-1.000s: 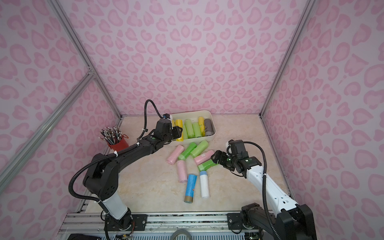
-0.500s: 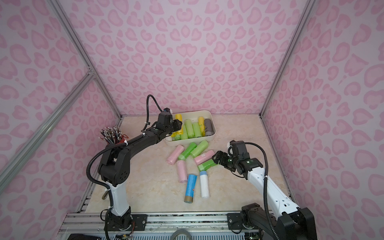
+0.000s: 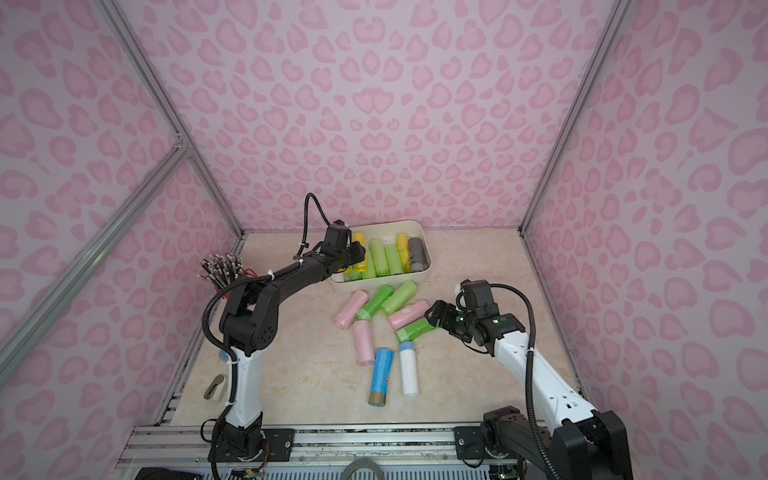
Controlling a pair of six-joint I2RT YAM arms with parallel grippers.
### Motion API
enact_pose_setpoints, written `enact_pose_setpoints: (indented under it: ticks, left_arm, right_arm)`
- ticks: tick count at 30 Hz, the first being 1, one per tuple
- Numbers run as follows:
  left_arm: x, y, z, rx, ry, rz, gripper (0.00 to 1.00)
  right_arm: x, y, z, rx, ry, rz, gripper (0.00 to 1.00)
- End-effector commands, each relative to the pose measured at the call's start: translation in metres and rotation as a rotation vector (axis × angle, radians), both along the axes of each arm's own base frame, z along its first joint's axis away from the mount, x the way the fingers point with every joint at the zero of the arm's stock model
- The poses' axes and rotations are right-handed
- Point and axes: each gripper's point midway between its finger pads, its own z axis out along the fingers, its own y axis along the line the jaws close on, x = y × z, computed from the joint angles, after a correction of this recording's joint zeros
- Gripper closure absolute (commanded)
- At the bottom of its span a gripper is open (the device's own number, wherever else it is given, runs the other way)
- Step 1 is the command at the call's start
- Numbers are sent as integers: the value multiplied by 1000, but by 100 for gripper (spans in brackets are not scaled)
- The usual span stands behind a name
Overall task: Put the roll of trash bags into the storage box
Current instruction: Place the roll of trash bags in the storage box.
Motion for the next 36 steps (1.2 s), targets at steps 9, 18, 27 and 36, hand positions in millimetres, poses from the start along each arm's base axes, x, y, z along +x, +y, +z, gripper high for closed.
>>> enact_pose_setpoints:
  ticks: [9,18,27,36]
  left_arm:
    - [7,27,6,139,-45,98,68]
    - [12,29,-2,182,-24,105,56]
    - [5,23,17,177,-64,101,37]
    - [-14,6,61,155,-155,72,14]
  right_arm:
    - [-1,0,-5,-9,19,9,10]
    - [-4,-2,0,1,5,-2,10]
    - [-7,-6,4,-30,10,7,10]
    - [-8,-25,2,-149,13,-27,10]
